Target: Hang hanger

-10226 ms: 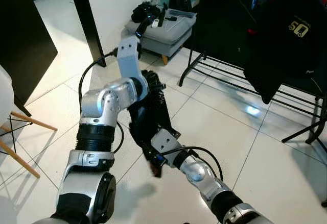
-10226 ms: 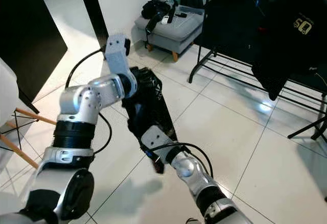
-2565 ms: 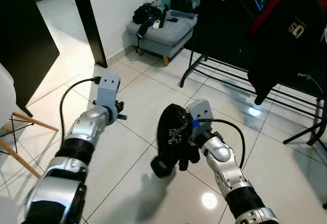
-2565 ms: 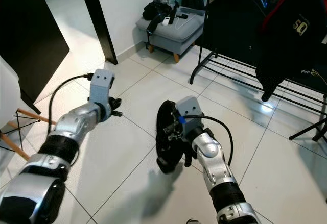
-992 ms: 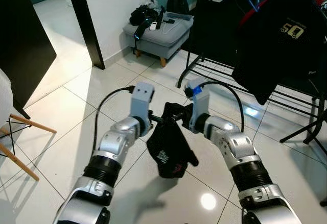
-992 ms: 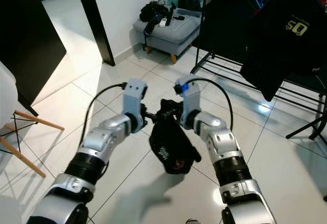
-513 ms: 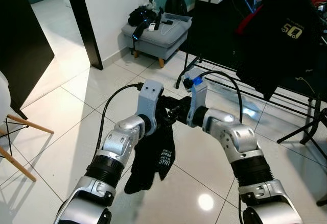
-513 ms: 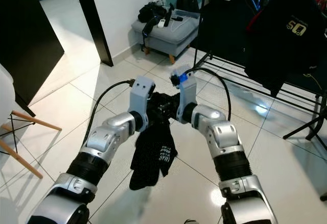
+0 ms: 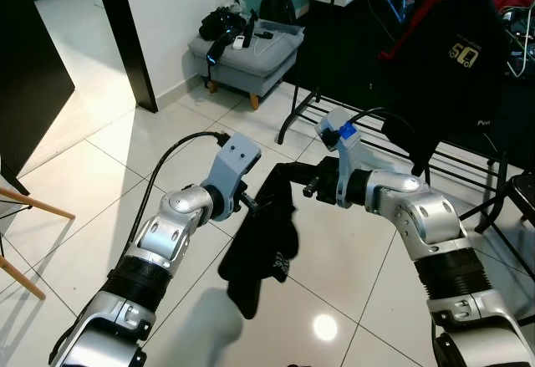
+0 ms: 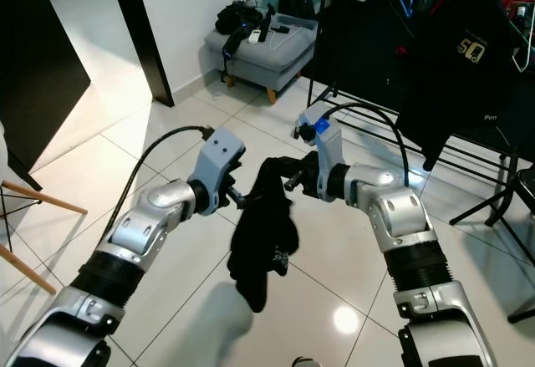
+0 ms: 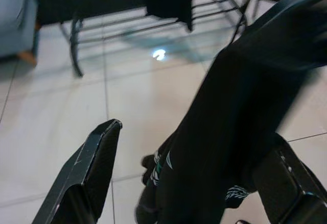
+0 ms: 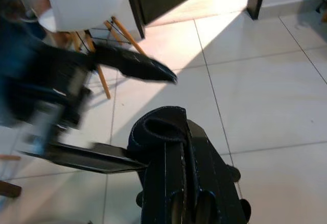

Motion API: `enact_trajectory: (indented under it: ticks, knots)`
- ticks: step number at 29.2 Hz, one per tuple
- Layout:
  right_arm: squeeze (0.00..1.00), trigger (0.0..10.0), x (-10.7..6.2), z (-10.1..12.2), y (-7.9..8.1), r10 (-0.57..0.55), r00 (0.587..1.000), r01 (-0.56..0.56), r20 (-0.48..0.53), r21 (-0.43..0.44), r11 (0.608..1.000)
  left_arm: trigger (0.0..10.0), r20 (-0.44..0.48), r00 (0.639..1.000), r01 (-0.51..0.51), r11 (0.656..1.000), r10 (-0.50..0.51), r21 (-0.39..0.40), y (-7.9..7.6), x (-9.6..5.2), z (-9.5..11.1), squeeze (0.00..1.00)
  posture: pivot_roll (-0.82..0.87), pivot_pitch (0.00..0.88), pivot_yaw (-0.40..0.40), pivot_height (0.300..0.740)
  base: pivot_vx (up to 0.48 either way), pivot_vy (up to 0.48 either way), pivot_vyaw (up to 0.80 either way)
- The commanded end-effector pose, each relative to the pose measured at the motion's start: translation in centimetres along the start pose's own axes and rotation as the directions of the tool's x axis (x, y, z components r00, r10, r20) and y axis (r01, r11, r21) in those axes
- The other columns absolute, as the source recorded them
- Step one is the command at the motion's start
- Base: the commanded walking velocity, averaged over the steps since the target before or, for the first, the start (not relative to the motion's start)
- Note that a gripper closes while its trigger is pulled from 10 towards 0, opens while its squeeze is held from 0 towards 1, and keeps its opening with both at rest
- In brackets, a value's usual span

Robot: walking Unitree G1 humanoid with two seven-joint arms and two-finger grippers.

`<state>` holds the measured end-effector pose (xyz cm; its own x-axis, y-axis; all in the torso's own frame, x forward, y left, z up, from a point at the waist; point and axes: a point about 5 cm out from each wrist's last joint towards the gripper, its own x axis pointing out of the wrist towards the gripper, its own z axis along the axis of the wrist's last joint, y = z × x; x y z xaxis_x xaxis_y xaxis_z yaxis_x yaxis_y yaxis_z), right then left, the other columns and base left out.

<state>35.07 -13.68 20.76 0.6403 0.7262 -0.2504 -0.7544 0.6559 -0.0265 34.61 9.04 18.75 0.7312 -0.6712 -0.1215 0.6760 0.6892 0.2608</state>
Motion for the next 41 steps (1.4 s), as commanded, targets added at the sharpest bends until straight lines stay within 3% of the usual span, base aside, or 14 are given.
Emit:
enact_trajectory:
  ticks: [1, 9, 13, 14, 15, 18, 21, 24, 30, 38, 39, 41]
  knots:
    - [0.0, 0.0, -0.2, 0.0, -1.1, -0.088, 0.996, 0.087, -0.028, -0.024, 0.996, 10.0, -0.002, 0.999, 0.051, 0.999, -0.051, 0.008, -0.7, -0.5, -0.1, 0.0, -0.11, 0.151, -0.063, 0.74, 0.0, 0.0, 0.0]
    - [0.0, 0.0, -0.6, -0.1, -1.7, -0.128, 0.99, 0.127, -0.06, -0.017, 0.992, 10.0, -0.091, 0.996, 0.024, 0.995, -0.015, 0.101, -0.4, -1.1, -1.5, 0.0, -0.12, 0.165, -0.077, 0.74, 0.0, 0.0, 0.0]
    - [0.0, 0.0, -0.7, -0.2, -2.0, -0.146, 0.987, 0.145, -0.073, -0.015, 0.989, 10.0, -0.111, 0.994, 0.016, 0.994, -0.004, 0.107, -0.2, -1.3, -1.8, 0.0, -0.12, 0.165, -0.079, 0.74, 0.0, 0.0, 0.0]
    - [0.0, 0.0, -0.7, -0.2, -2.4, -0.181, 0.98, 0.182, -0.087, 0.002, 0.983, 10.0, -0.095, 0.995, 0.025, 0.999, -0.022, 0.026, -0.6, -1.3, -1.4, 0.0, -0.12, 0.167, -0.082, 0.74, 0.0, 0.0, 0.0]
    - [0.0, 0.0, -0.7, -0.2, -2.4, -0.181, 0.98, 0.182, -0.087, 0.002, 0.983, 10.0, -0.095, 0.995, 0.025, 0.999, -0.022, 0.026, -0.6, -1.3, -1.4, 0.0, -0.12, 0.167, -0.082, 0.74, 0.0, 0.0, 0.0]
    - [0.0, 0.0, -0.4, -0.3, -3.1, -0.257, 0.957, 0.263, -0.136, 0.024, 0.964, 10.0, -0.069, 0.992, 0.091, 0.985, -0.102, -0.148, -2.4, -1.1, -0.7, 0.0, -0.12, 0.166, -0.083, 0.74, 0.0, 0.0, 0.0]
    - [0.0, 0.0, -0.1, -0.5, -3.2, -0.287, 0.945, 0.292, -0.157, 0.011, 0.956, 10.0, -0.092, 0.991, 0.079, 0.98, -0.097, -0.182, -3.0, -0.7, -1.0, 0.0, -0.12, 0.166, -0.081, 0.74, 0.0, 0.0, 0.0]
    - [0.0, 0.0, 1.3, -0.9, -2.8, -0.341, 0.924, 0.35, -0.174, 0.021, 0.937, 10.0, -0.16, 0.987, -0.014, 0.965, -0.03, -0.262, -4.4, 1.1, -2.0, 0.0, -0.12, 0.165, -0.074, 0.74, 0.0, 0.0, 0.0]
    - [0.0, 0.0, 3.2, 0.0, -1.3, -0.342, 0.935, 0.354, -0.093, 0.168, 0.92, 10.0, -0.173, 0.985, -0.032, 0.962, -0.016, -0.272, -5.6, 3.2, -2.1, 0.0, -0.12, 0.165, -0.064, 0.74, 0.0, 0.0, 0.0]
    - [0.0, 0.0, 3.9, 0.5, -0.4, -0.281, 0.956, 0.293, -0.087, 0.189, 0.937, 10.0, -0.179, 0.975, -0.168, 0.958, 0.127, -0.233, -4.4, 4.0, -1.6, 0.0, -0.11, 0.162, -0.06, 0.74, 0.0, 0.0, 0.0]
    - [0.0, 0.0, 4.0, 0.9, 0.0, -0.244, 0.966, 0.256, -0.084, 0.197, 0.946, 10.0, -0.193, 0.945, -0.304, 0.928, 0.265, -0.215, -2.6, 4.1, -2.0, 0.0, -0.11, 0.161, -0.059, 0.74, 0.0, 0.0, 0.0]
    - [0.0, 0.0, 4.0, 1.1, 0.2, -0.226, 0.971, 0.238, -0.083, 0.202, 0.95, 10.0, -0.194, 0.931, -0.349, 0.913, 0.31, -0.212, -1.9, 4.0, -2.2, 0.0, -0.11, 0.161, -0.059, 0.74, 0.0, 0.0, 0.0]
